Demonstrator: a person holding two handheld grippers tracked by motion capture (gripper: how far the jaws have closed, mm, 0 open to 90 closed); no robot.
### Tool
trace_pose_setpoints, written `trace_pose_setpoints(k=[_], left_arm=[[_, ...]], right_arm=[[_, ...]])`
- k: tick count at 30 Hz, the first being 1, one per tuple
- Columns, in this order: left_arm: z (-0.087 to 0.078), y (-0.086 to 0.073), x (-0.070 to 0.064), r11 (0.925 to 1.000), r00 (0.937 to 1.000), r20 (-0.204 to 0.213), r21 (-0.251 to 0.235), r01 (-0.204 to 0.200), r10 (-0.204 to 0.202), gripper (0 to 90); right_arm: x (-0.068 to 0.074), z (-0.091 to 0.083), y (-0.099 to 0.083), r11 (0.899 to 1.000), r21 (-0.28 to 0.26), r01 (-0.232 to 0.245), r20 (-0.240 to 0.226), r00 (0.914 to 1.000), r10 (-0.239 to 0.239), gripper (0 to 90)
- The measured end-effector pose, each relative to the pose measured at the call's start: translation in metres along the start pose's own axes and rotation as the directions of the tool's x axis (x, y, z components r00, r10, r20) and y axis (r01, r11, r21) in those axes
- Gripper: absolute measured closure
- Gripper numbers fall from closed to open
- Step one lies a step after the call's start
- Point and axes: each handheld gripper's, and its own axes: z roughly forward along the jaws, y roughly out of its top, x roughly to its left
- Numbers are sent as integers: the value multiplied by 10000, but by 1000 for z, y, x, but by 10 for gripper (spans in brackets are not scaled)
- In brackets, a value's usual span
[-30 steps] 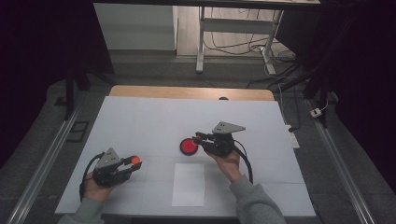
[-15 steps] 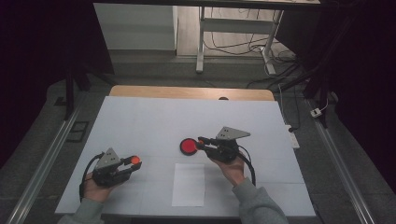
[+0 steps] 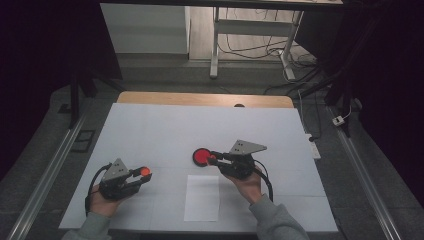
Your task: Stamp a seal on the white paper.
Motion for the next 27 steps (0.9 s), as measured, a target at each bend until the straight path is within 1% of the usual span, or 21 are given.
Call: trace_pose_setpoints(k=[13,19,22,27], left_arm=[[0,0,0,10000,10000,8,30,-22,22,645],[0,0,0,10000,10000,3,30,-17,17,645],[0,0,0,10000,10000,17,30,-10,10,645],[0,0,0,10000,10000,38,39,2,-2,645]], right_arm=[[8,-7,-5,9998,180,12,-319,9995,-6,724],[12,-7,-10,9996,268,29,-424,9991,-17,724],[17,-5,-13,9992,386,-99,-665,9977,124,724],[24,-1,-20,9976,698,9,-915,9958,55,724]])
